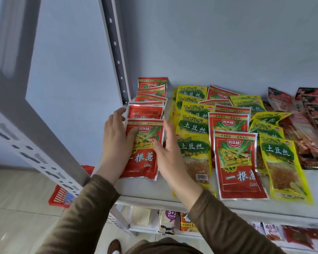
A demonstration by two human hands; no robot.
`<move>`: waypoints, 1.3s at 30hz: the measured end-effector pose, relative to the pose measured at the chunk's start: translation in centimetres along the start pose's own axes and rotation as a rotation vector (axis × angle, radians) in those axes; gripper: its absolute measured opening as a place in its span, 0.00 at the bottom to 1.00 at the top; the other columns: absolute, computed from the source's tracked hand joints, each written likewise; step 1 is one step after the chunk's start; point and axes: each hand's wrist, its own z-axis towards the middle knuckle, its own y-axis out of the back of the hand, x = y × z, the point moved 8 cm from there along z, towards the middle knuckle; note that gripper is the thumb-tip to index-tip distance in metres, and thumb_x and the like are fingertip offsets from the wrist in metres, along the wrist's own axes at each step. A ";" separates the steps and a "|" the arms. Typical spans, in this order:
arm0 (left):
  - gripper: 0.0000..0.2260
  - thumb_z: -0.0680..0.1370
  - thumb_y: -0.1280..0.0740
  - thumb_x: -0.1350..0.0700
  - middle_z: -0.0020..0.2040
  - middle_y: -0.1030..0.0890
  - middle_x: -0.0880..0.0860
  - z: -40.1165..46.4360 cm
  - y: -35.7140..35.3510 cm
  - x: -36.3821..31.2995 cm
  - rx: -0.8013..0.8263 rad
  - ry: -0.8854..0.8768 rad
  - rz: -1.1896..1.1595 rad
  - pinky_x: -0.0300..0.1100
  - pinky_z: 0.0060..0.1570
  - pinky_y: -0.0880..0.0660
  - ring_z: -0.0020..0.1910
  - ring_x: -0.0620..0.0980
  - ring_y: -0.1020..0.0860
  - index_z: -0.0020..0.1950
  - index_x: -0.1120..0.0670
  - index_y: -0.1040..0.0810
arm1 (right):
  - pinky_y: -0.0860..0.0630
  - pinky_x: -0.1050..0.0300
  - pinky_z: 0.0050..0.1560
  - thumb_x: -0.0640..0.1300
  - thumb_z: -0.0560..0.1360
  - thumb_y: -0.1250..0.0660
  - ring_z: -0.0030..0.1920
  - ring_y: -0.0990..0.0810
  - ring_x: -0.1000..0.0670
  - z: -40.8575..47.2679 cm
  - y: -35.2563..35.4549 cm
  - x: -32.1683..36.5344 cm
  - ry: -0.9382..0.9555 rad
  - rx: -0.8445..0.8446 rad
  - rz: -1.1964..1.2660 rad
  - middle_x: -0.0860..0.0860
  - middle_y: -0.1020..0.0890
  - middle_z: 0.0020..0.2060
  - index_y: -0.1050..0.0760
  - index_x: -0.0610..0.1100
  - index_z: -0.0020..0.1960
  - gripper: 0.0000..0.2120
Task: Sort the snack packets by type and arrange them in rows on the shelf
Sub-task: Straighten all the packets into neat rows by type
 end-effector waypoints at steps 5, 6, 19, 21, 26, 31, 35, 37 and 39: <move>0.22 0.84 0.41 0.42 0.75 0.34 0.48 -1.5 1.8 0.4 -0.053 -0.084 -0.028 0.49 0.66 0.31 0.73 0.49 0.32 0.77 0.43 0.41 | 0.56 0.62 0.77 0.41 0.84 0.39 0.77 0.68 0.62 -1.2 -1.4 0.2 0.106 0.049 -0.305 0.63 0.68 0.76 0.56 0.53 0.82 0.36; 0.24 0.84 0.43 0.41 0.77 0.35 0.48 -1.7 1.4 0.6 0.002 -0.070 -0.023 0.49 0.67 0.32 0.74 0.50 0.33 0.78 0.43 0.43 | 0.56 0.60 0.78 0.40 0.84 0.39 0.78 0.68 0.60 -1.2 -1.6 0.2 0.099 0.050 -0.326 0.62 0.68 0.76 0.57 0.52 0.82 0.36; 0.27 0.84 0.42 0.44 0.83 0.43 0.49 -2.5 2.1 -4.3 0.061 -0.184 0.034 0.45 0.74 0.46 0.81 0.49 0.45 0.82 0.47 0.44 | 0.50 0.58 0.80 0.49 0.86 0.43 0.80 0.51 0.60 -0.4 3.4 3.5 0.137 -0.103 -0.185 0.58 0.48 0.81 0.48 0.52 0.82 0.27; 0.26 0.85 0.40 0.49 0.83 0.41 0.50 -3.2 -0.5 -7.4 0.148 -0.295 0.070 0.37 0.75 0.54 0.81 0.47 0.46 0.82 0.50 0.42 | 0.43 0.56 0.78 0.54 0.85 0.45 0.79 0.44 0.60 0.4 6.1 1.9 -0.017 -0.140 -0.042 0.59 0.42 0.80 0.44 0.55 0.81 0.25; 0.28 0.86 0.50 0.44 0.85 0.53 0.52 -6.3 -9.9 -11.2 0.497 -0.511 0.384 0.49 0.81 0.58 0.83 0.51 0.58 0.85 0.51 0.52 | 0.40 0.67 0.61 0.64 0.83 0.48 0.70 0.39 0.63 1.1 9.3 -0.6 -0.204 -0.224 0.097 0.59 0.38 0.78 0.41 0.56 0.80 0.28; 0.28 0.84 0.58 0.37 0.84 0.58 0.48 -6.8 -12.4 -11.0 0.563 -0.492 0.442 0.54 0.81 0.58 0.82 0.51 0.62 0.84 0.43 0.58 | 0.41 0.59 0.64 0.62 0.84 0.48 0.74 0.37 0.58 1.8 11.2 -0.5 -0.209 -0.271 0.096 0.57 0.37 0.78 0.41 0.54 0.81 0.27; 0.29 0.85 0.56 0.38 0.85 0.57 0.49 -6.4 -12.5 -10.8 0.533 -0.464 0.430 0.55 0.81 0.56 0.83 0.51 0.60 0.84 0.43 0.57 | 0.39 0.58 0.67 0.59 0.85 0.46 0.78 0.39 0.53 2.3 12.0 -0.2 -0.179 -0.275 0.066 0.54 0.38 0.79 0.43 0.52 0.81 0.27; 0.28 0.85 0.55 0.38 0.85 0.56 0.50 -6.2 -12.6 -11.1 0.532 -0.454 0.433 0.56 0.81 0.54 0.83 0.52 0.59 0.84 0.44 0.56 | 0.40 0.52 0.75 0.57 0.85 0.44 0.79 0.40 0.51 3.1 12.0 0.0 -0.162 -0.287 0.027 0.52 0.39 0.80 0.43 0.50 0.81 0.28; 0.28 0.85 0.52 0.41 0.85 0.54 0.51 -5.9 -12.3 -11.0 0.508 -0.437 0.448 0.56 0.81 0.53 0.83 0.53 0.57 0.84 0.44 0.55 | 0.42 0.44 0.78 0.57 0.84 0.43 0.80 0.42 0.49 3.8 11.8 -0.3 -0.188 -0.278 -0.006 0.50 0.41 0.80 0.43 0.50 0.81 0.28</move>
